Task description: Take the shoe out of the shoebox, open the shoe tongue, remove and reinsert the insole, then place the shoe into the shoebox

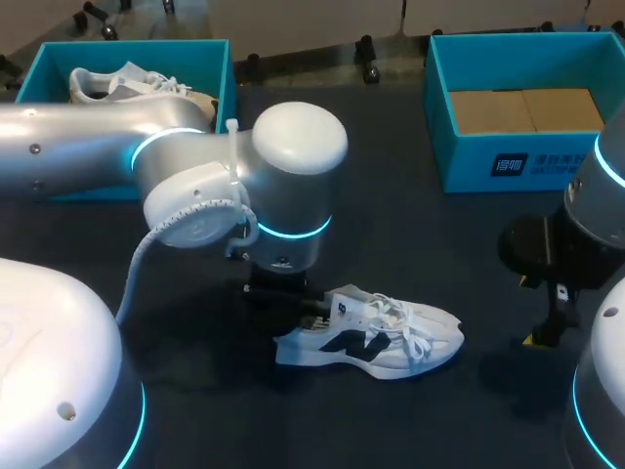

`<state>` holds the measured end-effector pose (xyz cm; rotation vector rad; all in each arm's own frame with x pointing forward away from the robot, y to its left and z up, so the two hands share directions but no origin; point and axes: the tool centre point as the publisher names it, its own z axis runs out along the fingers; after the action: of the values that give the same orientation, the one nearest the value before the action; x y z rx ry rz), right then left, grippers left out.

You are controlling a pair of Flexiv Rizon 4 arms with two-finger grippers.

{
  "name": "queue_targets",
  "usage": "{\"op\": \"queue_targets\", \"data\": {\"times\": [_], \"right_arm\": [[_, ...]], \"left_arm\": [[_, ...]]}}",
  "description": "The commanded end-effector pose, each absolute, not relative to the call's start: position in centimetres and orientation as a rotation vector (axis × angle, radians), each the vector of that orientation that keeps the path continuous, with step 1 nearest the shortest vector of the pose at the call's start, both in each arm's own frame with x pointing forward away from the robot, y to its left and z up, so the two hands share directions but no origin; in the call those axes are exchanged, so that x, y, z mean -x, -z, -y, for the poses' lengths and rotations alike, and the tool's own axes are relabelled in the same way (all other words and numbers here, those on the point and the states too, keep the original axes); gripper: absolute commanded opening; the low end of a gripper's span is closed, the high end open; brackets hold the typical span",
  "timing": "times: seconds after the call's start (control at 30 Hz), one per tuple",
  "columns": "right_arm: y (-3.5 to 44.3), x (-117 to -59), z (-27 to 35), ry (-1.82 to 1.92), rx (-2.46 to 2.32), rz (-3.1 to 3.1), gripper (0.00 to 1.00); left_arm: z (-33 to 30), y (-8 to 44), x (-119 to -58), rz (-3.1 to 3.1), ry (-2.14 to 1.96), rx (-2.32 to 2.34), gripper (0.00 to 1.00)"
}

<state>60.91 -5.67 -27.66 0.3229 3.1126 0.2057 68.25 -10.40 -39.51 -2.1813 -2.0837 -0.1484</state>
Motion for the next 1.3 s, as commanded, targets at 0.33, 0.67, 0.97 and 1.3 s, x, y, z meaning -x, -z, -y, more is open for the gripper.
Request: {"op": "queue_targets", "data": {"times": [0.33,0.67,0.97,1.3], "right_arm": [[27.8,-60.7,5.7,-0.207,-0.323,-3.109,1.00],[27.8,-60.7,5.7,-0.207,-0.323,-3.109,1.00],[27.8,-60.7,5.7,-0.207,-0.323,-3.109,1.00],[27.8,-60.7,5.7,-0.207,-0.323,-3.109,1.00]], "left_arm": [[9.6,36.7,-67.6,2.038,-0.062,2.234,1.00],[7.9,30.3,-64.9,2.183,-0.209,2.098,1.00],[5.1,27.9,-64.0,2.432,-0.595,1.612,1.00],[3.4,28.2,-64.1,2.416,-0.721,1.344,1.00]]}}
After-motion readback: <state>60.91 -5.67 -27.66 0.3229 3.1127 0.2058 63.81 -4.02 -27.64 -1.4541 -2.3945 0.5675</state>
